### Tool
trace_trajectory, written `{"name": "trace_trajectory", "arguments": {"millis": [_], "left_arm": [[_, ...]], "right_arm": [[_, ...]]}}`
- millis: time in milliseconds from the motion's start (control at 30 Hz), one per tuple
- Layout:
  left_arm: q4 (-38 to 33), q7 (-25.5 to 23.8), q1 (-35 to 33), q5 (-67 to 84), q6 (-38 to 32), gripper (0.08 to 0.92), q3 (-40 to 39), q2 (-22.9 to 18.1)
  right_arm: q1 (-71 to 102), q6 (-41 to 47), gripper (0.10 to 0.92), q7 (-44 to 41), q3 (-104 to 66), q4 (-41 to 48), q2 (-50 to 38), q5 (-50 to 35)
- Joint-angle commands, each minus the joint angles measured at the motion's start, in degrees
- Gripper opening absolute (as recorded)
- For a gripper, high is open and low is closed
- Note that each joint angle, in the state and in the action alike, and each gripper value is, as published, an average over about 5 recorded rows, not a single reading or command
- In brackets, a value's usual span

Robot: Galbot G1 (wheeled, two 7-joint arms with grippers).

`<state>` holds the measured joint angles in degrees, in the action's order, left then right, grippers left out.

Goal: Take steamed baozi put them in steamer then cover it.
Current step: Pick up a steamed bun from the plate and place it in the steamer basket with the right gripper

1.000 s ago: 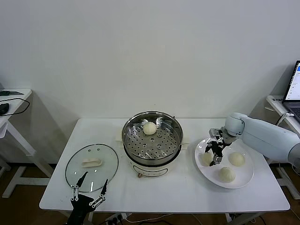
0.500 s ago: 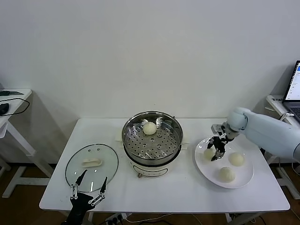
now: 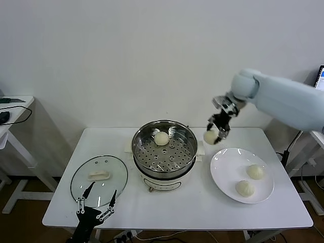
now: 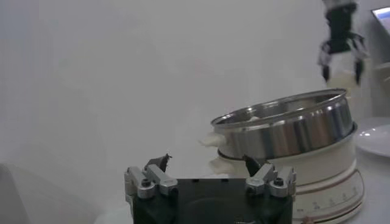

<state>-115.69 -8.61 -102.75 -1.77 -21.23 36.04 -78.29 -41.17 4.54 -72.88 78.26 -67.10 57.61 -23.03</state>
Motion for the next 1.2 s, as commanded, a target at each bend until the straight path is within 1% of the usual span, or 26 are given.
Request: {"name": "trace_trajectory", "arguments": {"millis": [33, 267, 633, 800, 1100, 1200], "left_arm": [[-0.1, 0.1, 0.0, 0.0, -0.2, 0.823, 0.1, -0.1], [-0.3, 0.4, 0.0, 0.1, -0.4, 0.823, 0.4, -0.2], [-0.2, 0.5, 0.0, 0.1, -0.5, 0.823, 0.5, -0.4], [0.0, 0.6, 0.0, 0.1, -0.7, 0.823, 0.6, -0.4], [0.2, 0.6, 0.0, 0.1, -1.0, 0.823, 0.7, -0.3], [0.3, 0.6, -0.1, 0.1, -1.0, 0.823, 0.7, -0.3]], "right_arm": [[-4.6, 3.7, 0.649, 3.6, 2.9, -2.2, 12.6, -6.9], [0.4, 7.6, 0.645, 8.9, 4.7, 2.0, 20.0, -10.8], [6.9, 9.3, 0.642, 14.9, 5.9, 5.2, 24.0, -11.0], [8.5, 9.4, 0.637, 15.9, 5.7, 7.1, 25.4, -10.7], [9.9, 9.1, 0.642, 15.3, 5.9, 9.9, 26.9, -9.0], [10.5, 8.9, 0.675, 15.4, 5.8, 10.1, 27.0, -8.4]]}}
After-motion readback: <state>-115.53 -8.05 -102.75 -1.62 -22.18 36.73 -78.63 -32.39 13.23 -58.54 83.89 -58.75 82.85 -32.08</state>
